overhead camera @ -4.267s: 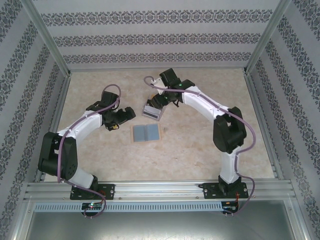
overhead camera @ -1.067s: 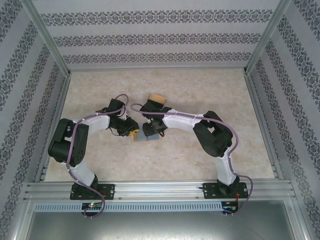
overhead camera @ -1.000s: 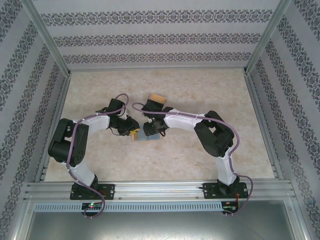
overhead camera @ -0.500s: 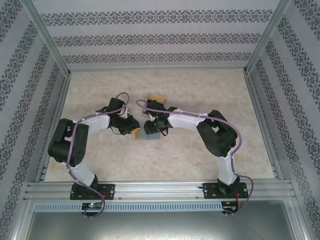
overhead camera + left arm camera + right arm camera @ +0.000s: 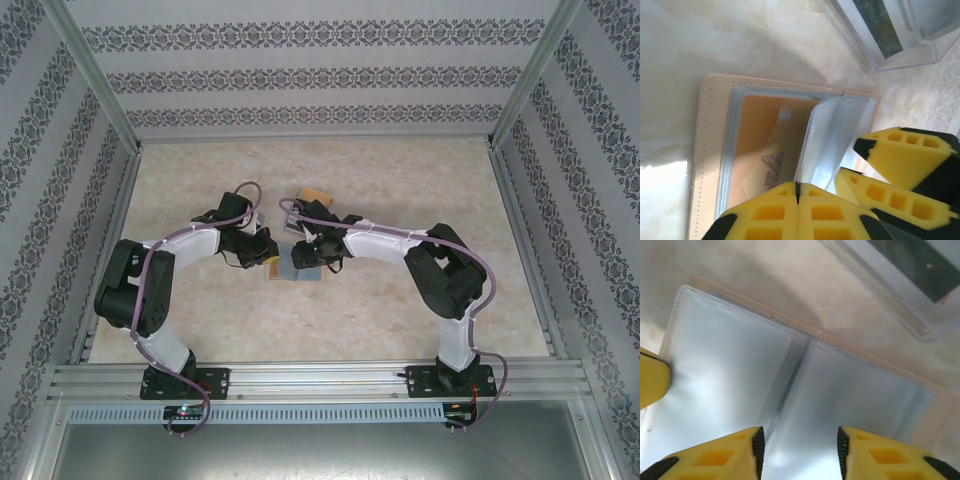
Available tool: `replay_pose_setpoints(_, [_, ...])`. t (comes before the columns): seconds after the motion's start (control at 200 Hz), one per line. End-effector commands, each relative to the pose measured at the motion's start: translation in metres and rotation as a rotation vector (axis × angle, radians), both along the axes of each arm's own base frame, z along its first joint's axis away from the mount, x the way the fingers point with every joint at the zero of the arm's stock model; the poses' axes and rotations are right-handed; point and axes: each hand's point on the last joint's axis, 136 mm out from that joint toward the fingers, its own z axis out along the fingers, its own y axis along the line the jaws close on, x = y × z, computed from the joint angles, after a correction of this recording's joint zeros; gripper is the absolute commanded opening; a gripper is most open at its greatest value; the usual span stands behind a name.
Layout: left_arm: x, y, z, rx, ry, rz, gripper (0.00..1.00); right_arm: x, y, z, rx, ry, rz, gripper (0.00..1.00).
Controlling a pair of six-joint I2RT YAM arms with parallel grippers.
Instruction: Take the credit cards out of the card holder
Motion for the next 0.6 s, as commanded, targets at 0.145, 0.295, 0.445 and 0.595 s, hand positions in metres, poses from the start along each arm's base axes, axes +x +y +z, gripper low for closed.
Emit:
replay_pose_setpoints(0.145, [-0.002,-0.007,0.025,-0.007,-0.049,-0.045,0.03,0.013,0.0,0.038,0.11,-0.087,-0.061,0.51])
replay_pose_setpoints(0.295, [0.0,-0.027,0.04,-0.088,-0.083,-0.076,0.21,0.016,-0.008,0.044,0.153,-0.116,-0.112,0.51])
replay_pose_setpoints(0.445, [-0.001,-0.044,0.048,-0.142,-0.09,-0.11,0.31,0.022,-0.024,0.052,0.162,-0.16,-0.171,0.51])
replay_pose_setpoints(0.595, [-0.001,-0.059,0.053,-0.165,-0.096,-0.138,0.39,0.026,-0.039,0.06,0.159,-0.201,-0.223,0.51])
